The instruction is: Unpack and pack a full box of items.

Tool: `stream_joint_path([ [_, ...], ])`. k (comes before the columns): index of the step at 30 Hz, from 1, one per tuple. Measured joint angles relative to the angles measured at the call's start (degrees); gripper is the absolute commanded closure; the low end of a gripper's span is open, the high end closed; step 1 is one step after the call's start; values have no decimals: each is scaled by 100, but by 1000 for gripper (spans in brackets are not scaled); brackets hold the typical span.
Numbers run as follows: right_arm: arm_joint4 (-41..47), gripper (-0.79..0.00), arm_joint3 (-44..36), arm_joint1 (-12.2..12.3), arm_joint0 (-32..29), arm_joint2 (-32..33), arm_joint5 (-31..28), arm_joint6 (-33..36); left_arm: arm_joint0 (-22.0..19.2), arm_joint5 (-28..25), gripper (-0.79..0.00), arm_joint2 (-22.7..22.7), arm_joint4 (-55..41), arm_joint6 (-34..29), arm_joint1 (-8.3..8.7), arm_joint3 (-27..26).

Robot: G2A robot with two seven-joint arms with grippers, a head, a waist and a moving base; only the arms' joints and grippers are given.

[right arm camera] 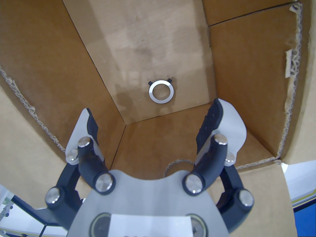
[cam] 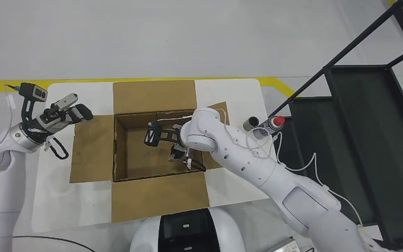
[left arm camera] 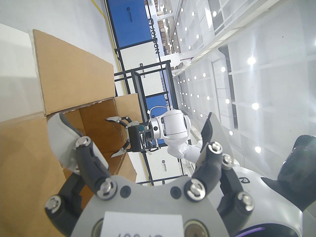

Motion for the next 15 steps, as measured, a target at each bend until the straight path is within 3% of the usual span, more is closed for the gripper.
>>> stream_joint_path([
  [8, -133, -785, 130, -2, 8, -6, -21, -226, 0, 0, -785, 0, 0, 0, 0, 0],
  [15, -66, -785, 1076, -181, 449, -344, -474, -424, 0, 0, -785, 0, 0, 0, 0, 0],
])
